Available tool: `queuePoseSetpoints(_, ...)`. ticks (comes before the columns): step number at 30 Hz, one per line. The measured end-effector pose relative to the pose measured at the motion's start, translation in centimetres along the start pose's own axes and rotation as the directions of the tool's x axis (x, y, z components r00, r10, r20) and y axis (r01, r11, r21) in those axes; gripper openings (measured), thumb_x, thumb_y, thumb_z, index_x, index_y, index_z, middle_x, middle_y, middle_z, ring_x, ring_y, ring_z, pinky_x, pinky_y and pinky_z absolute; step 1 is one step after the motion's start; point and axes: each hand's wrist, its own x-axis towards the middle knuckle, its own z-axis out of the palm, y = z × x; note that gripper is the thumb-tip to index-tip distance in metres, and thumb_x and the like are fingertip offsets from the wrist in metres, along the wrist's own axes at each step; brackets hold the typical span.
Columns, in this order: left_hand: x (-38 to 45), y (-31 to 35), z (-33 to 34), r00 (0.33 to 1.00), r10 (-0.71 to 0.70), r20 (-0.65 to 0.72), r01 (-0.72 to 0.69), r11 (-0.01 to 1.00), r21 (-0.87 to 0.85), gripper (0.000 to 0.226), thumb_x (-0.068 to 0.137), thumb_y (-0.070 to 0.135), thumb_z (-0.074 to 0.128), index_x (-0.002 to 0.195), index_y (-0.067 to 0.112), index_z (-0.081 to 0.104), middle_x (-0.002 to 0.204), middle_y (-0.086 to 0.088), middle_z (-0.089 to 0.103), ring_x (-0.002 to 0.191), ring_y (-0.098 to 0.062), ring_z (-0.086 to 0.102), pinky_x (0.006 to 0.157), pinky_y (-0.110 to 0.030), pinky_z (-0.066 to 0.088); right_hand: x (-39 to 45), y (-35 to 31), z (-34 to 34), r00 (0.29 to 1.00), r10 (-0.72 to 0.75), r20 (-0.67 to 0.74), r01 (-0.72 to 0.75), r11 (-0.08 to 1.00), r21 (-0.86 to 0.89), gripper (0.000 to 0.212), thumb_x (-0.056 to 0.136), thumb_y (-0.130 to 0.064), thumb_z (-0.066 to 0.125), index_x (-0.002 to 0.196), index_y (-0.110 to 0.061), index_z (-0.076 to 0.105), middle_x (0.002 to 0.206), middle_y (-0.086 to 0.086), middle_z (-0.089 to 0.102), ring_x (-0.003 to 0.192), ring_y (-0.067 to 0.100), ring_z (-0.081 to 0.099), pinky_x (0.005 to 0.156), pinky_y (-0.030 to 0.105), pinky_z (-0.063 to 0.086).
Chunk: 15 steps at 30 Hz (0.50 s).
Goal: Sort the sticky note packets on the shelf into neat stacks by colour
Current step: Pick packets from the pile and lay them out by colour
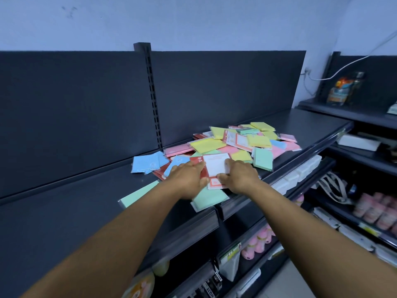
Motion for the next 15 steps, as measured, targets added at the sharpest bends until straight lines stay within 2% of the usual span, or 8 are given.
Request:
queuePoseSetpoints(3, 0.2, -0.2, -0.1, 1.0, -0.019, 0.0, 0.019, 1.0, -0.004, 0.062, 0.097, 0.049, 0.036, 0.151, 0.025, 0.018, 0.158, -0.005, 0.019, 0.143, -0.03, 0.022, 0.116, -0.044, 0.02, 0.1, -0.4, 0.3, 0.998, -0.06, -0.019, 0.061, 0.997, 0.044, 0.054, 0.091, -0.047, 0.053, 0.137, -0.021, 0.043, 0.132, 0.008, 0.052, 0.122, 0.029, 0.047, 0.096, 0.038, 0.04)
queuePoseSetpoints(7, 0.0, -1.4, -0.4, 0.998, -0.064, -0.015, 0.064, 0.997, 0.03, 0.053, 0.098, 0.049, 0.035, 0.146, 0.028, 0.031, 0.152, -0.006, 0.031, 0.136, -0.032, 0.029, 0.11, -0.043, 0.022, 0.5, -1.2, 0.3, 0.99, -0.135, -0.029, 0.136, 0.99, 0.041, 0.052, 0.092, -0.048, 0.051, 0.139, -0.029, 0.043, 0.135, 0.004, 0.052, 0.123, 0.027, 0.046, 0.098, 0.038, 0.04)
queuePoseSetpoints(12, 0.3, -2.8, -1.0, 0.996, -0.062, -0.058, 0.064, 0.997, 0.03, 0.047, 0.097, 0.049, 0.035, 0.139, 0.028, 0.043, 0.14, -0.005, 0.046, 0.131, -0.026, 0.035, 0.106, -0.04, 0.024, 1.7, -2.4, 0.1, 0.989, -0.127, -0.071, 0.131, 0.99, 0.056, 0.035, 0.096, -0.044, 0.045, 0.126, -0.03, 0.055, 0.122, 0.004, 0.059, 0.116, 0.026, 0.05, 0.094, 0.037, 0.037)
queuePoseSetpoints(15, 1.2, -2.8, -1.5, 0.995, -0.057, -0.082, 0.06, 0.998, 0.036, 0.051, 0.097, 0.049, 0.036, 0.141, 0.025, 0.039, 0.143, -0.005, 0.044, 0.133, -0.027, 0.035, 0.108, -0.04, 0.024, 2.4, -2.6, -0.3, 0.985, -0.123, -0.117, 0.131, 0.99, 0.057, 0.037, 0.097, -0.04, 0.045, 0.13, -0.026, 0.053, 0.128, 0.005, 0.057, 0.119, 0.026, 0.048, 0.096, 0.037, 0.037)
